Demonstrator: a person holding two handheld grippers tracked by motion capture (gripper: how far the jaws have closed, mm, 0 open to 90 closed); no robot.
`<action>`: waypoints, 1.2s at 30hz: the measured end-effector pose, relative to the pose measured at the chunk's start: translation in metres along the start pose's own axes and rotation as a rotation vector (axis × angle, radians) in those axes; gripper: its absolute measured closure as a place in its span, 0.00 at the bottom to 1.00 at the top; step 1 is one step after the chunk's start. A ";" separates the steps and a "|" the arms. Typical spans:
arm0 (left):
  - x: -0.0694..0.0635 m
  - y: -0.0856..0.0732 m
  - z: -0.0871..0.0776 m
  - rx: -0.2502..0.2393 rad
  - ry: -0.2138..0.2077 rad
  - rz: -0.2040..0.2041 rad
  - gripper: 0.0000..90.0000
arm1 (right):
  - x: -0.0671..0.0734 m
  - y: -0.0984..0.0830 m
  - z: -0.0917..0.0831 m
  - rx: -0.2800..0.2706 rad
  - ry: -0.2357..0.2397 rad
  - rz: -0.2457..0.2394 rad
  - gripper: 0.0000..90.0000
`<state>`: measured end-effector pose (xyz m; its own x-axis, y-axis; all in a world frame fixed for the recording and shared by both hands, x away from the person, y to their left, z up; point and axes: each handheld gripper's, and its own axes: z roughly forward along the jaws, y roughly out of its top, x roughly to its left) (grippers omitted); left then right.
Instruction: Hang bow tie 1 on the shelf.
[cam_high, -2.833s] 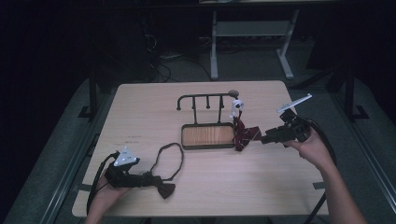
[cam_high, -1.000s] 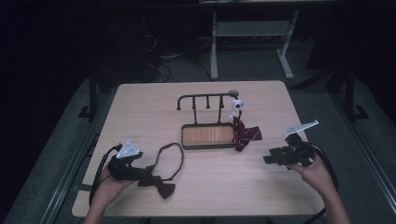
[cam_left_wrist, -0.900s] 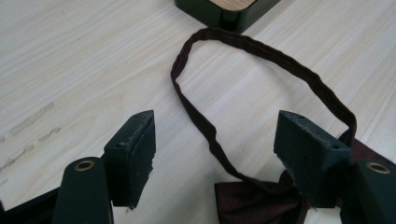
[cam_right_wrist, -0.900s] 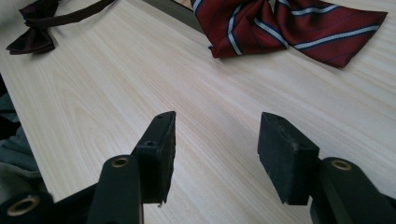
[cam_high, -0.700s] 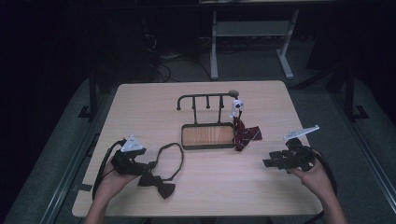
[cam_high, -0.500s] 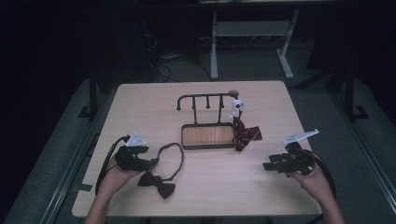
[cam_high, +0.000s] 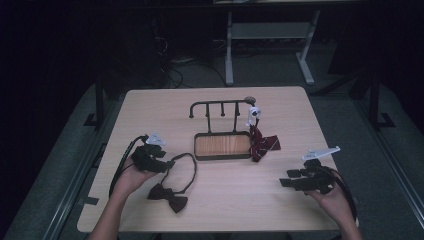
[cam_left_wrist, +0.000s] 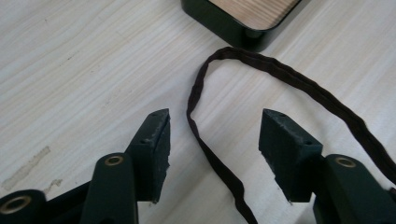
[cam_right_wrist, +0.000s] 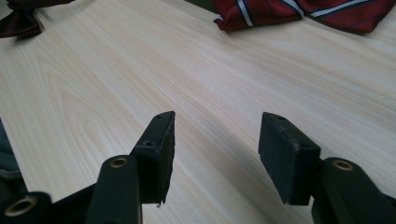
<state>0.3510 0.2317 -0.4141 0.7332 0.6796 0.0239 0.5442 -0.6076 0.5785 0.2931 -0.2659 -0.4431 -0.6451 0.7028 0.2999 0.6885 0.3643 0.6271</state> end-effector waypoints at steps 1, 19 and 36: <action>0.001 0.001 0.002 0.008 -0.004 -0.001 0.52 | 0.001 -0.001 0.000 -0.004 0.000 0.003 0.51; 0.015 0.020 0.033 0.126 -0.031 -0.005 0.69 | 0.006 -0.010 0.003 -0.029 -0.031 -0.004 0.51; 0.019 0.025 0.050 0.202 -0.056 0.008 0.87 | 0.011 -0.010 -0.003 -0.073 -0.044 -0.032 0.51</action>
<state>0.3988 0.2084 -0.4399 0.7563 0.6539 -0.0212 0.6051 -0.6868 0.4027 0.2778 -0.2635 -0.4442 -0.6502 0.7183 0.2477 0.6405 0.3429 0.6872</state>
